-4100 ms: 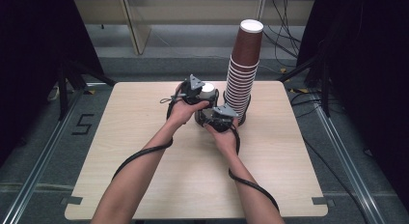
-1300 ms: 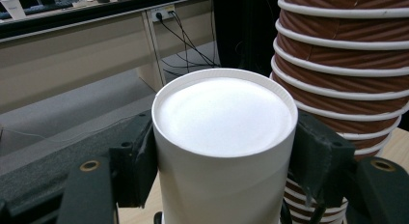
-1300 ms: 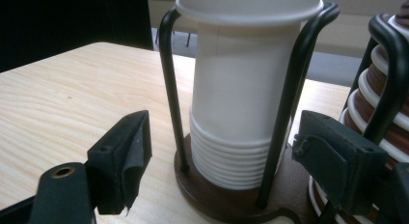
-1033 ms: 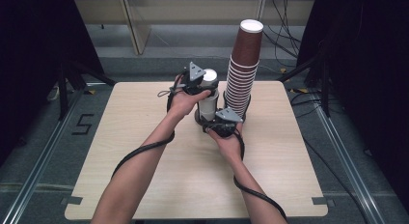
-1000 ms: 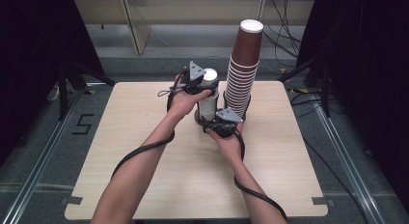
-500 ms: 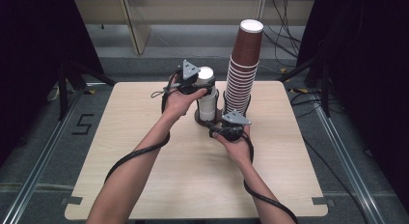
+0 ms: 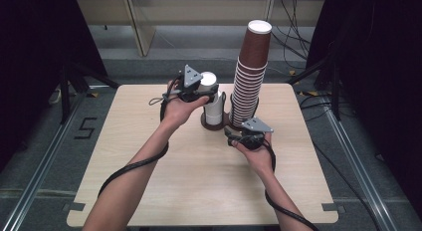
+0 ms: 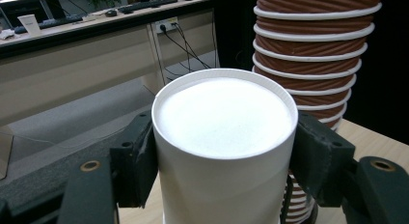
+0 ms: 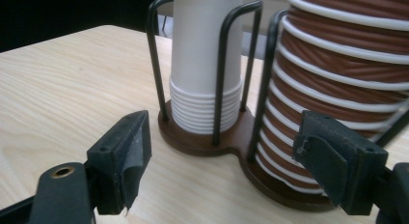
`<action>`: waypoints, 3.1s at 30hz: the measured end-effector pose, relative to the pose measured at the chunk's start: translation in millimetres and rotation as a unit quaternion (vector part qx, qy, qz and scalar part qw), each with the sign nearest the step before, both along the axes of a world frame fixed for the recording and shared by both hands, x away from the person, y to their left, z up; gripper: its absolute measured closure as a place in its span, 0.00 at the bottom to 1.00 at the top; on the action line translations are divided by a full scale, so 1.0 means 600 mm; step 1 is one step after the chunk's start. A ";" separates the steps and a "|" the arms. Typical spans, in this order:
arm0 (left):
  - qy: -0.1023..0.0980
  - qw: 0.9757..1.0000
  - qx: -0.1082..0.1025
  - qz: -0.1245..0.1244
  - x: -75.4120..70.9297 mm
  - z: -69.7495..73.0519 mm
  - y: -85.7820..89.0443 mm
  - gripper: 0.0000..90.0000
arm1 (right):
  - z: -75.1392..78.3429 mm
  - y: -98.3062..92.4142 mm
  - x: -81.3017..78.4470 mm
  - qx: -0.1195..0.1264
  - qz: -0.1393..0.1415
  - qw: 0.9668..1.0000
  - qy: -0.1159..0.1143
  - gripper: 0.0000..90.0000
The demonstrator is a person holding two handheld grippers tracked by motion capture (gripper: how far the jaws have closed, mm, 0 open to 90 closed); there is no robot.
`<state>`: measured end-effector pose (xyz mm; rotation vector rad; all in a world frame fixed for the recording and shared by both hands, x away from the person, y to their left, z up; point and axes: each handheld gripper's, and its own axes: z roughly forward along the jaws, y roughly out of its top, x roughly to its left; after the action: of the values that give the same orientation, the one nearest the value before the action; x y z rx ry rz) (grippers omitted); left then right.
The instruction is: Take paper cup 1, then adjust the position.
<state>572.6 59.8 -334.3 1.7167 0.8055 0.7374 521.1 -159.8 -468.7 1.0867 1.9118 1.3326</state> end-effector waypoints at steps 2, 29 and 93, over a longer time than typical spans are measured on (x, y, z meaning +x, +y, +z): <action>-0.001 1.000 0.004 -0.004 -0.007 0.002 0.002 0.36 | 0.000 -0.011 -0.008 0.003 -0.002 1.000 -0.001 0.24; 0.017 1.000 -0.006 -0.025 -0.089 -0.081 0.008 0.36 | -0.020 -0.065 -0.066 0.025 0.009 1.000 0.009 0.21; 0.072 0.992 -0.093 -0.055 -0.143 -0.177 -0.035 0.36 | -0.007 -0.008 -0.099 -0.029 0.106 0.994 -0.020 0.17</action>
<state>486.7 38.6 -440.4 1.6434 0.8435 0.4527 461.9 -164.5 -472.7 0.8425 2.0685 1.3901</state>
